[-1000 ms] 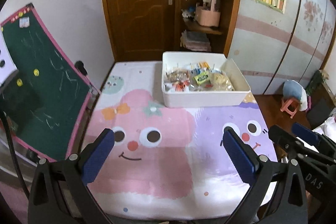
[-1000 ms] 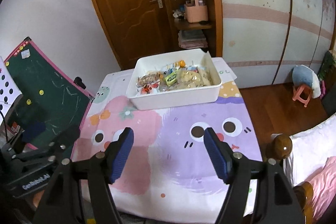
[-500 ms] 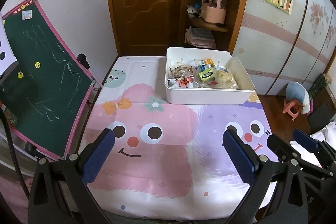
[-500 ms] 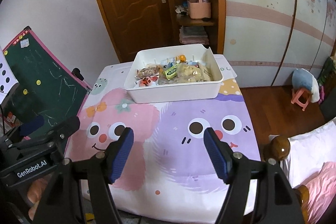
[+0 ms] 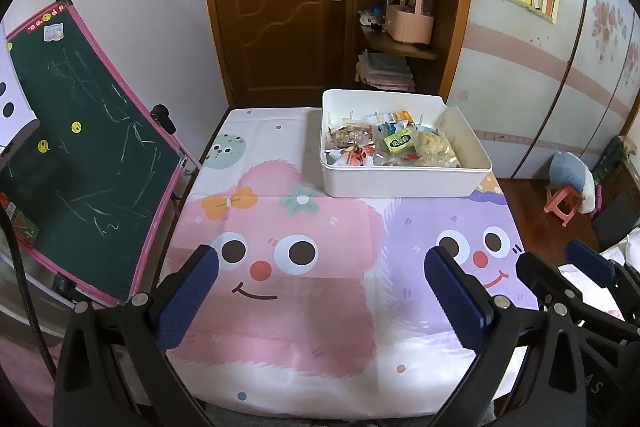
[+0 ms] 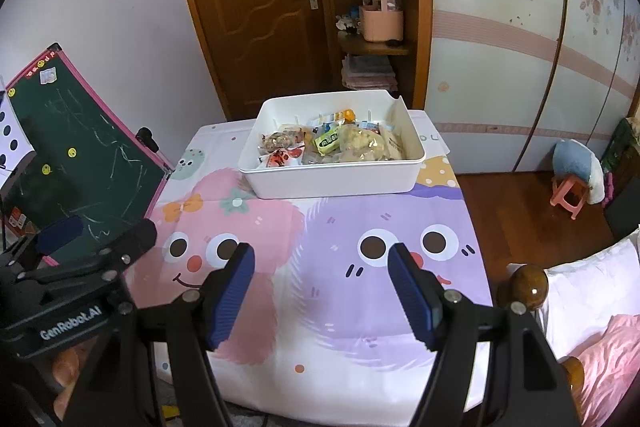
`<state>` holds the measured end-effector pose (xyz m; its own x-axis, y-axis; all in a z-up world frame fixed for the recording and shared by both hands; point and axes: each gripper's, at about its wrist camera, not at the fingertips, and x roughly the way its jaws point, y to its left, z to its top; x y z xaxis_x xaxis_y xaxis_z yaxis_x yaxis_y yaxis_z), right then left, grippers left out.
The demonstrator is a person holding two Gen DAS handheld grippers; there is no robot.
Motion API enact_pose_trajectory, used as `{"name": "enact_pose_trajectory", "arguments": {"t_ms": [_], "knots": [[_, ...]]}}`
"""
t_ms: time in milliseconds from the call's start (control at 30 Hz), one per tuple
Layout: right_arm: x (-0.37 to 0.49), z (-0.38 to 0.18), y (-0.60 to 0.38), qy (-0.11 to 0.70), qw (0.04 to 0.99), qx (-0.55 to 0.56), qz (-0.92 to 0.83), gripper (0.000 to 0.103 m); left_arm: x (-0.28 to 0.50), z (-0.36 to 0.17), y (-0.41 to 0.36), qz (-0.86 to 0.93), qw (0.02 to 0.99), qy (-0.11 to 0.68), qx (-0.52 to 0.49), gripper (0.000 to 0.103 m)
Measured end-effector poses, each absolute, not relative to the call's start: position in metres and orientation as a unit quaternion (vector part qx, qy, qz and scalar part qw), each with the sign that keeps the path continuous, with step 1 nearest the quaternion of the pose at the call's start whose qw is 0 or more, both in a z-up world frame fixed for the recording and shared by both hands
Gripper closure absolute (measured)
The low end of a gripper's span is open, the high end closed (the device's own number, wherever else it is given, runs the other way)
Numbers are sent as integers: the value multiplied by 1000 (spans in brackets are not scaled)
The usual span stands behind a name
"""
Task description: Organize snacks
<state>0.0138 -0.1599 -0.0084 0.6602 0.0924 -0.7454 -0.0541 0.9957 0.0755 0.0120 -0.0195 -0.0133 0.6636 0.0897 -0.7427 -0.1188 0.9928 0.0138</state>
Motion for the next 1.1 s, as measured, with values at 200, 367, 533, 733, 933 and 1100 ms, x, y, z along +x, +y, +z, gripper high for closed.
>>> {"name": "enact_pose_trajectory", "arguments": {"t_ms": [200,367,533,733,933,1100], "knots": [[12,-8,-158,406,913,20,37,33,11,-14,-19,55,911,409,-14,1],[9,-4,-156,400,916,20,32,33,9,-14,-20,57,911,409,-13,1],[9,-4,-154,400,916,20,32,33,8,-13,-18,57,911,408,-11,1],[8,-1,-154,399,916,18,32,33,7,-12,-18,56,911,408,-13,0],[7,0,-155,399,916,16,32,33,6,-13,-19,57,911,409,-12,1],[8,0,-153,401,916,16,32,33,6,-12,-17,55,909,413,-13,1]]}}
